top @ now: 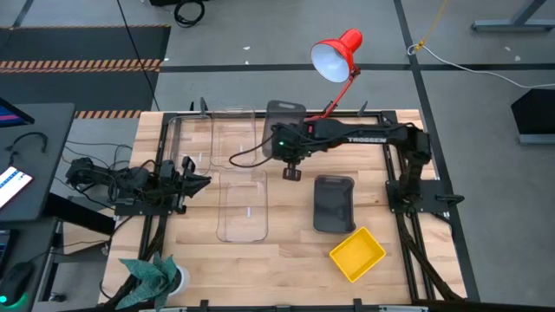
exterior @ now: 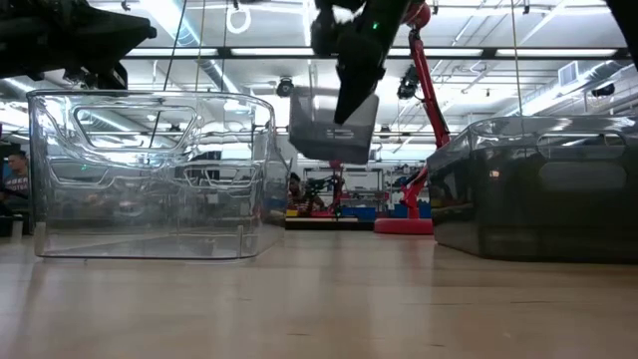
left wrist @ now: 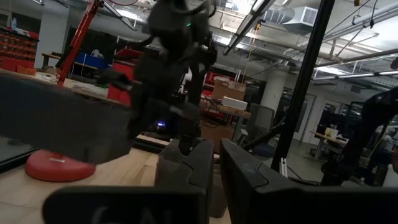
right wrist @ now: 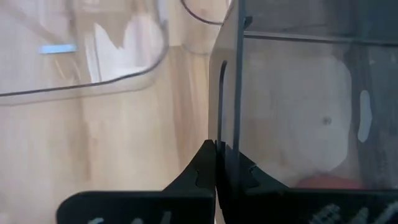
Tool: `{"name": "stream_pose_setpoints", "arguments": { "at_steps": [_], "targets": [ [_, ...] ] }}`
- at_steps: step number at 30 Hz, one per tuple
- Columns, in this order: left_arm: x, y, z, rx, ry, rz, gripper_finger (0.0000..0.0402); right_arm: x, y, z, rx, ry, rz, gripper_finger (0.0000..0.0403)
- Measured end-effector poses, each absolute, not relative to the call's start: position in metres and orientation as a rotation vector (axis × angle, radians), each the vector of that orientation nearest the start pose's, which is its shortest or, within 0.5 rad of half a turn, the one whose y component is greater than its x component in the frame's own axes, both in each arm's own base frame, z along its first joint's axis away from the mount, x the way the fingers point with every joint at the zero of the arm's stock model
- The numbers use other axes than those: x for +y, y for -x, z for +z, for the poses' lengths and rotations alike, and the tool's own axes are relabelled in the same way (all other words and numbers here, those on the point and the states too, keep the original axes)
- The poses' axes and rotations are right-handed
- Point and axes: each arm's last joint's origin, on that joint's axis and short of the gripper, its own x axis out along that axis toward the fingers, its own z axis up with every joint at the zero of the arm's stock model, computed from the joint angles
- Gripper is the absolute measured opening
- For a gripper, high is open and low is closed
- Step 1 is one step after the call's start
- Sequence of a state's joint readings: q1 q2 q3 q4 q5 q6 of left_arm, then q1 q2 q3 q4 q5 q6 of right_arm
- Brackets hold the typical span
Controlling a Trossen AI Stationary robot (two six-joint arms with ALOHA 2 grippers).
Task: Stack baskets by color
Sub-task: Stack the top black bin on top of the bottom black bins
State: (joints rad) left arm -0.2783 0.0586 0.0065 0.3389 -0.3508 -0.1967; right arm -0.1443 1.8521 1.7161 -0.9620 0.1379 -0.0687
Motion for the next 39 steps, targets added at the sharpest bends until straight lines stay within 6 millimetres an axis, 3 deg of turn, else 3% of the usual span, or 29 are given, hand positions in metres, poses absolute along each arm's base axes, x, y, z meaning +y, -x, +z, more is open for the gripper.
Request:
{"name": "stream_pose_setpoints", "arguments": {
  "at_steps": [10, 17, 30, 39],
  "targets": [
    [-0.017, -0.094, 0.193, -0.279, 0.284, 0.045, 0.0026, -0.024, -0.349, 0.34, 1.071, 0.003, -0.199, 0.0003],
    [-0.017, -0.094, 0.193, -0.28, 0.284, 0.045, 0.0034, 0.011, -0.317, 0.355, 1.162, -0.031, -0.172, 0.0003],
    [-0.017, -0.094, 0.193, -0.28, 0.284, 0.045, 0.0029, 0.087, -0.286, 0.343, 1.331, -0.053, -0.106, 0.0004],
    [-0.017, -0.094, 0.193, -0.28, 0.284, 0.045, 0.0035, 0.125, -0.271, 0.332, 1.378, -0.136, -0.117, 0.0004]
  ]
}}
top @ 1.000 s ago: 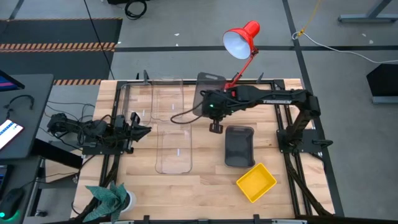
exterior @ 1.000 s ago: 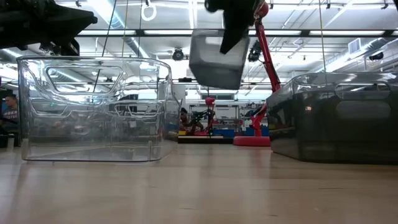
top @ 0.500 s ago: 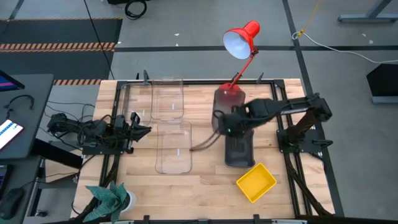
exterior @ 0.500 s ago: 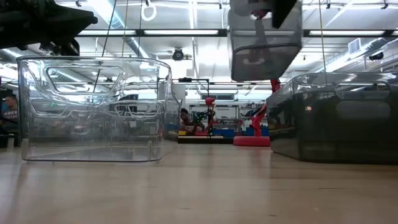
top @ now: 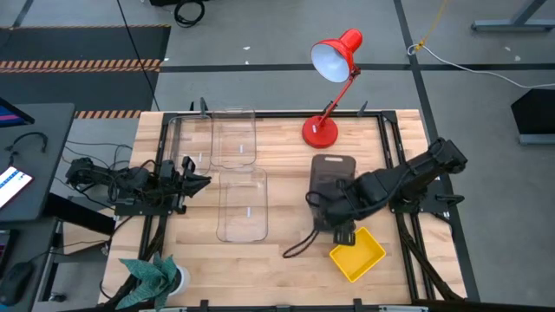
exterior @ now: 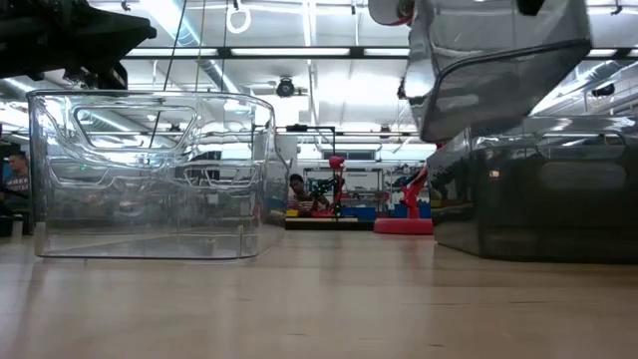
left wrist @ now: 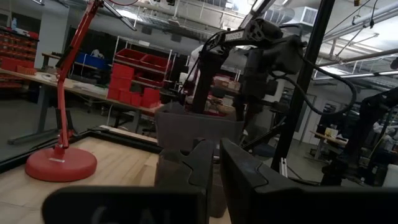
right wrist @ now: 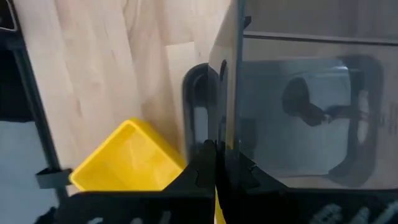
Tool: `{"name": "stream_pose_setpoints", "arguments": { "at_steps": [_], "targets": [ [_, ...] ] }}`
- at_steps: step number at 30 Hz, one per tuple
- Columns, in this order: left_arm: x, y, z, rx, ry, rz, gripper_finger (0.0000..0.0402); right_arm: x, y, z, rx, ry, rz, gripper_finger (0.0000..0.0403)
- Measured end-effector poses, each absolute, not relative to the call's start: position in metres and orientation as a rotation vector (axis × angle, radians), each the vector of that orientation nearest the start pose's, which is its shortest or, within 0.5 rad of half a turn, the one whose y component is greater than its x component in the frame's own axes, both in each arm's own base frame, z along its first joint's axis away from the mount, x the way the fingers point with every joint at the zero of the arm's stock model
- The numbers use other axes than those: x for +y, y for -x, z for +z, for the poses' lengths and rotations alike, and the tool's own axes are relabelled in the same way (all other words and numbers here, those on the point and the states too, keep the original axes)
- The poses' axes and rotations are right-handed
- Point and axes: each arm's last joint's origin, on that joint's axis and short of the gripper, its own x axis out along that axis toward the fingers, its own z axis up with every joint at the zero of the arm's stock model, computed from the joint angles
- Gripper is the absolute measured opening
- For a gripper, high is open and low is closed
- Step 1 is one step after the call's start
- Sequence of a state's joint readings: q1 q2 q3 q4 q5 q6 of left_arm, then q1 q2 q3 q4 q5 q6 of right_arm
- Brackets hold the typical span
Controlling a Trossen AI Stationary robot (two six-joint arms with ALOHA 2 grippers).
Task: Stack baskets by color
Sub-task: Stack the top black bin on top of the bottom black bins
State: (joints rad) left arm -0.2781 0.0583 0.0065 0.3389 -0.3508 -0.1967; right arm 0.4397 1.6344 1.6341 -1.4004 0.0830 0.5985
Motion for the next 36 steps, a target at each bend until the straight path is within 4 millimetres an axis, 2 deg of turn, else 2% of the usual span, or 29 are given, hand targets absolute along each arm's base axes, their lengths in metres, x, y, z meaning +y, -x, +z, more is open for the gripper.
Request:
{"name": "stream_pose_setpoints", "arguments": {
  "at_steps": [11, 22, 28, 36],
  "targets": [
    [-0.017, -0.094, 0.193, -0.28, 0.284, 0.045, 0.0032, 0.152, -0.258, 0.331, 1.302, -0.094, -0.178, 0.0004],
    [-0.017, -0.094, 0.193, -0.28, 0.284, 0.045, 0.0027, 0.155, -0.255, 0.293, 1.369, -0.015, -0.159, 0.0003],
    [-0.017, -0.094, 0.193, -0.28, 0.284, 0.045, 0.0027, 0.154, -0.252, 0.281, 1.404, 0.015, -0.167, 0.0003],
    [-0.017, -0.094, 0.193, -0.28, 0.284, 0.045, 0.0033, 0.161, -0.25, 0.273, 1.369, 0.017, -0.179, 0.0003]
  ]
}}
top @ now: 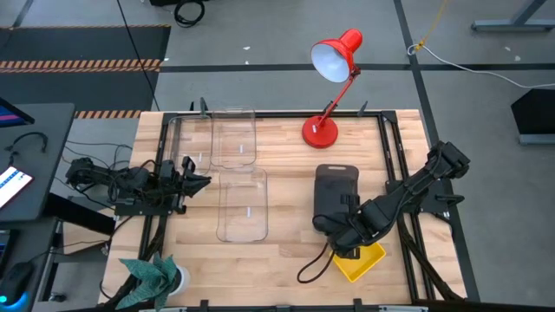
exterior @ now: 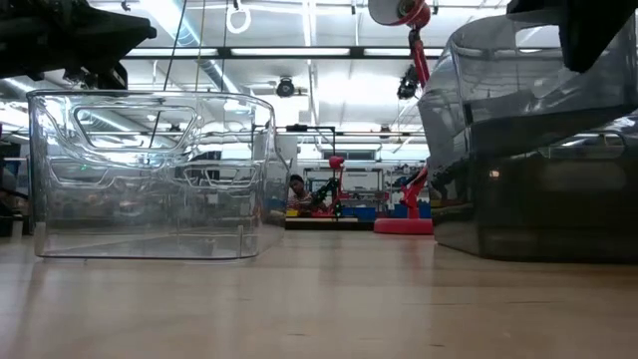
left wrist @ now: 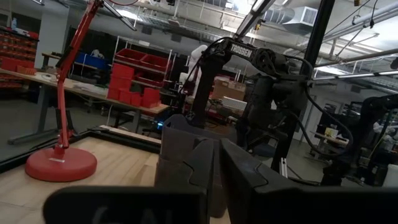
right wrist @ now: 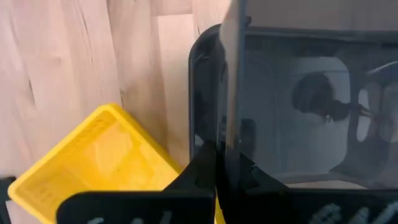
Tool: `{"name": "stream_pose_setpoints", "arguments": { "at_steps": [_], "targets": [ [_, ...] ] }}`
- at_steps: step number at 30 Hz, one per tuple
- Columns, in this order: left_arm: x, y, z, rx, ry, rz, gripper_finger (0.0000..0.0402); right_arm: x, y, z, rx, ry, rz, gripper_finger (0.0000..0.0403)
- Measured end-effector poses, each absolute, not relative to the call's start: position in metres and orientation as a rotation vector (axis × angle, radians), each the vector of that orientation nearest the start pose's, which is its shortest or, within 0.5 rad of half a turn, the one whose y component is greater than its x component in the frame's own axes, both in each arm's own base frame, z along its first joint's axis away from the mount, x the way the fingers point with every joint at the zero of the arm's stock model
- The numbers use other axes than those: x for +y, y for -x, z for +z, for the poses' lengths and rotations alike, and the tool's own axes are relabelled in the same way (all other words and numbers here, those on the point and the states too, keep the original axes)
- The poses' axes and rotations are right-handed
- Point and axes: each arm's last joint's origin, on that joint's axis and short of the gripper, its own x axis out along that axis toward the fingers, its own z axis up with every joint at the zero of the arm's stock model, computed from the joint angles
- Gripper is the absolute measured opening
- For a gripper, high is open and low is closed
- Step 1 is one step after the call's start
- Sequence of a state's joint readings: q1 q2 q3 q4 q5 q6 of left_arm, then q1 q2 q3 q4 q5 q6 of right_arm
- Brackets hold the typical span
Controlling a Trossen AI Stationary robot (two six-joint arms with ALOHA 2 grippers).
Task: Stack baskets by color
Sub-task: Stack the top black bin on top of the bottom black bins
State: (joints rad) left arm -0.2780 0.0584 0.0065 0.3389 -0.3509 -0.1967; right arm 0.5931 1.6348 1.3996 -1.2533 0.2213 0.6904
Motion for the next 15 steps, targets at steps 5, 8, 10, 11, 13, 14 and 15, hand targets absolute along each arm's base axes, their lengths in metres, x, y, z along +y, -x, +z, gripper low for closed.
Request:
{"name": "stream_pose_setpoints", "arguments": {
  "at_steps": [5, 8, 10, 11, 13, 14, 15],
  "targets": [
    [-0.017, -0.094, 0.193, -0.28, 0.284, 0.045, 0.0026, 0.161, -0.25, 0.268, 1.357, 0.009, -0.19, 0.0003],
    [-0.017, -0.094, 0.193, -0.28, 0.284, 0.045, 0.0026, 0.162, -0.25, 0.264, 1.355, 0.008, -0.185, 0.0003],
    [-0.017, -0.094, 0.193, -0.28, 0.284, 0.045, 0.0029, 0.162, -0.25, 0.26, 1.362, 0.006, -0.18, 0.0003],
    [-0.017, -0.094, 0.193, -0.28, 0.284, 0.045, 0.003, 0.161, -0.25, 0.259, 1.366, 0.007, -0.18, 0.0003],
    [-0.017, -0.094, 0.193, -0.28, 0.284, 0.045, 0.0033, 0.161, -0.249, 0.257, 1.37, 0.008, -0.179, 0.0003],
    [-0.017, -0.094, 0.193, -0.279, 0.284, 0.045, 0.0034, 0.161, -0.249, 0.257, 1.368, 0.007, -0.178, 0.0003],
    [-0.017, -0.094, 0.193, -0.28, 0.284, 0.045, 0.0035, 0.162, -0.25, 0.257, 1.366, 0.006, -0.176, 0.0003]
  ]
}}
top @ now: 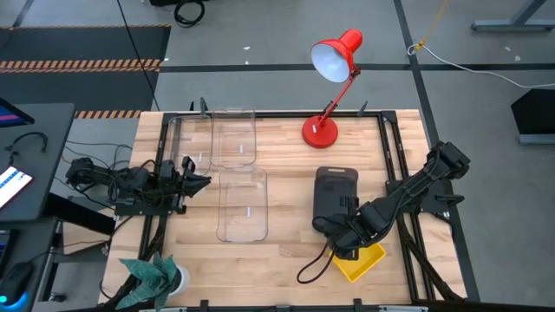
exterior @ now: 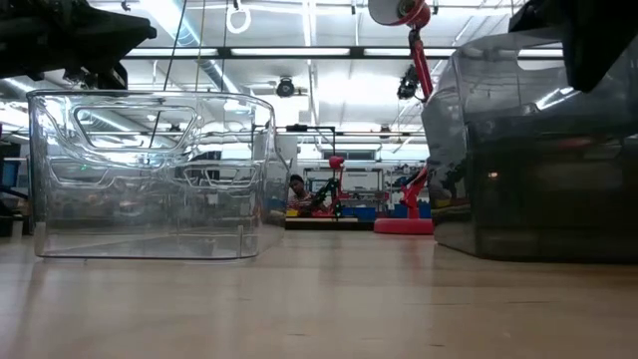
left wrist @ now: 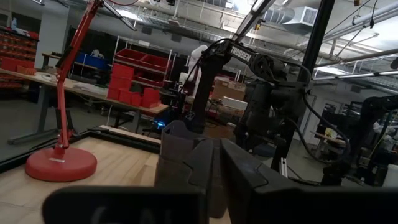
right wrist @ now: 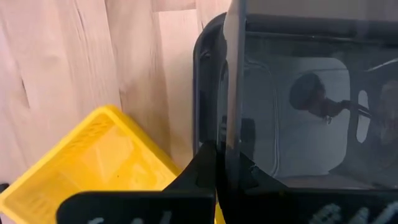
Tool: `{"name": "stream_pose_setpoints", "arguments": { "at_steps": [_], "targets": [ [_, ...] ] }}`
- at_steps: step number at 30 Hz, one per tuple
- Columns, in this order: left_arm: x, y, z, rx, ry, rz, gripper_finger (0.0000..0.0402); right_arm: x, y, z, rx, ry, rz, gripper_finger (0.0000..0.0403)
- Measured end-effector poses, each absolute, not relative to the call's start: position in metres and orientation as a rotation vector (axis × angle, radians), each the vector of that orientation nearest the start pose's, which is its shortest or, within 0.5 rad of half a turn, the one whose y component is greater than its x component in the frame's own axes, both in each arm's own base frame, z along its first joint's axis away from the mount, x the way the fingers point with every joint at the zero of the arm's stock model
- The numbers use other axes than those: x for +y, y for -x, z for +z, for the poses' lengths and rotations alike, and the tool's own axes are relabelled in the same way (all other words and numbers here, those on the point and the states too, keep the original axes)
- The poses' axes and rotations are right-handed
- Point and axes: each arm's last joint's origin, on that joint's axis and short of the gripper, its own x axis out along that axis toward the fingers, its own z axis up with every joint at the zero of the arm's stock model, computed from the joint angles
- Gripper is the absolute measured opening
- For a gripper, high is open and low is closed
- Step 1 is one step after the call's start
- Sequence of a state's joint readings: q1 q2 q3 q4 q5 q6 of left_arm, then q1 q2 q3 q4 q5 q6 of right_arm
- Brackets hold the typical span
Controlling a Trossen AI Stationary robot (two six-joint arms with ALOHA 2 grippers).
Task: Stack baskets by color
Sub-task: Stack the top black bin on top of the bottom black bins
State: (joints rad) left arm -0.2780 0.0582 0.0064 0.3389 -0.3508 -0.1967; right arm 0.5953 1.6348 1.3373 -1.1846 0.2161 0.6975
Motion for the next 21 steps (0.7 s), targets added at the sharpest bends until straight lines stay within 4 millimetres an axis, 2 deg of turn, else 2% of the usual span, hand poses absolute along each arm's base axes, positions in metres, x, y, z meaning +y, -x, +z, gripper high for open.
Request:
{"name": "stream_pose_setpoints", "arguments": {
  "at_steps": [21],
  "targets": [
    [-0.0166, -0.0943, 0.193, -0.28, 0.284, 0.045, 0.0035, 0.1645, -0.2548, 0.2576, 1.305, -0.044, -0.181, 0.0003]
  ]
}}
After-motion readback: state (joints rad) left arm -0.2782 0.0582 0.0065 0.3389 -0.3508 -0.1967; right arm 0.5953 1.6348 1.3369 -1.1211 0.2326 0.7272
